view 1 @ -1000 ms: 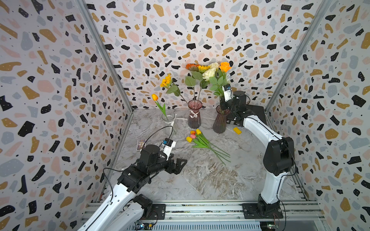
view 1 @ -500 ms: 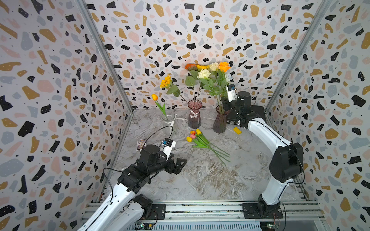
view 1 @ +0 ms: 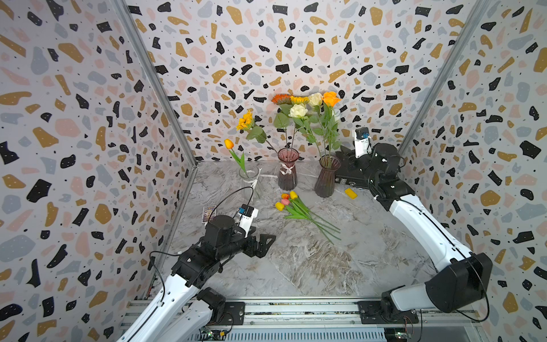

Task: Arrange the flowers in different vases according to their variety
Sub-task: Pick up the flower at the center of the board.

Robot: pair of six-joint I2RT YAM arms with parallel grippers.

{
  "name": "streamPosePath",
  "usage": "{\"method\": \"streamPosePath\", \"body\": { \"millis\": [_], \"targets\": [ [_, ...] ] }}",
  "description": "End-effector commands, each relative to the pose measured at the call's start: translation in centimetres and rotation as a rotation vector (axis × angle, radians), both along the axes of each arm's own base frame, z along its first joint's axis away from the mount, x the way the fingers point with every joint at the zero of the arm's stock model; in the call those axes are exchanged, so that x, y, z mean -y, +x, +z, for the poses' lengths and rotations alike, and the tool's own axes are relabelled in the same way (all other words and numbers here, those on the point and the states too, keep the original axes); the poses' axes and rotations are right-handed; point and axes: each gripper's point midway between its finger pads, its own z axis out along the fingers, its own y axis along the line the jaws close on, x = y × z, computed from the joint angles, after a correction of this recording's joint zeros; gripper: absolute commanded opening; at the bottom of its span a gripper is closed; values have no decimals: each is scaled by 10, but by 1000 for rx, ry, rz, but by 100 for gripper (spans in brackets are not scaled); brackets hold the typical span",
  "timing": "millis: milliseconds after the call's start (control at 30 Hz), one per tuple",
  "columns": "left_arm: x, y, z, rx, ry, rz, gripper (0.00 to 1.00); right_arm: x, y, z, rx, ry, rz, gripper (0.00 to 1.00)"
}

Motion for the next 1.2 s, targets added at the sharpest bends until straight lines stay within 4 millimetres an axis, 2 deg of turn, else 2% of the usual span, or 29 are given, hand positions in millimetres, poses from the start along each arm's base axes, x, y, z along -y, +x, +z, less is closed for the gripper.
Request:
{"method": "streamPosePath", "body": {
  "millis": [0, 33, 167, 267, 400, 500, 567, 767, 900, 1000, 1067, 1167],
  "targets": [
    [0, 3, 7, 38, -23, 12, 100, 4, -25, 10, -3, -20, 25, 53],
    [-1, 4, 7, 41, -22, 23, 100, 3, -32, 11, -9, -27, 45, 53],
    [-7, 11, 6, 16, -36, 101, 100, -5, -59, -16, -164, -70, 144, 53],
    [-6, 17, 3, -47, -51, 143, 100, -20, -80, -50, -323, -106, 241, 53],
    [3, 19, -9, -131, -27, 114, 100, -48, -106, -119, -537, -255, 336, 52],
    [0, 19, -15, -143, 3, 116, 100, -73, -122, -175, -656, -381, 399, 49],
    [-3, 18, -16, -136, 10, 129, 100, -88, -130, -203, -712, -408, 448, 47],
    [-18, 13, -23, -143, 27, 197, 100, -109, -126, -256, -778, -469, 493, 43],
    [-23, 10, -33, -173, 21, 233, 100, -115, -125, -299, -869, -613, 527, 38],
    [-27, 8, -36, -175, 15, 251, 100, -119, -117, -323, -882, -720, 522, 36],
    [-28, 7, -36, -174, 14, 255, 100, -123, -108, -328, -864, -745, 509, 35],
    [-30, 6, -36, -170, 17, 260, 100, -127, -95, -326, -822, -755, 492, 35]
  ]
}}
